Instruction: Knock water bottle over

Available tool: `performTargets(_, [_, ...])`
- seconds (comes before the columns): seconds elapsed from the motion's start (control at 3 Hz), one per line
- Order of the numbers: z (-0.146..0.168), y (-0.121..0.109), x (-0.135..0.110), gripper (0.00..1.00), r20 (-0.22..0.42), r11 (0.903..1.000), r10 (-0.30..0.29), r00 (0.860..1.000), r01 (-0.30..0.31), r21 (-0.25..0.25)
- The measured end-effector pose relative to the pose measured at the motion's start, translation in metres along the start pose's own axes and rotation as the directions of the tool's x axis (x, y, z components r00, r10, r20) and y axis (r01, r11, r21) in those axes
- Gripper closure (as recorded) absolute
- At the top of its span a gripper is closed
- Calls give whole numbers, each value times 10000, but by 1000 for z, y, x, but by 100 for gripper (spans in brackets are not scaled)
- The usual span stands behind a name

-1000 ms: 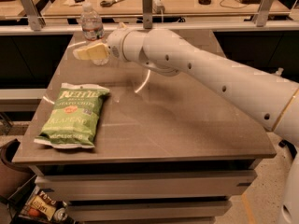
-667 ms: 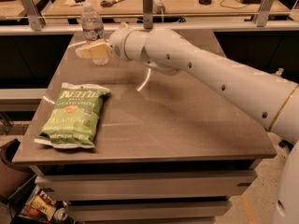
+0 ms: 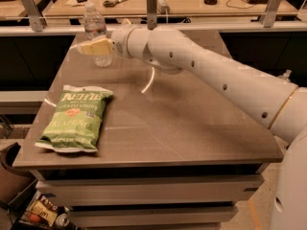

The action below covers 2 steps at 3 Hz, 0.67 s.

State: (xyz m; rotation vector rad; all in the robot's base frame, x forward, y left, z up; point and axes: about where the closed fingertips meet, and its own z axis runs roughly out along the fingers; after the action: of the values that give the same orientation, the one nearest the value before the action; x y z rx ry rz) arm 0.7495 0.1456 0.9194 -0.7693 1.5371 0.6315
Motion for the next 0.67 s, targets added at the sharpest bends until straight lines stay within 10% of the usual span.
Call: performTargets(0.67, [8,6,-4,41,146,9999,-35,9999,37,-139])
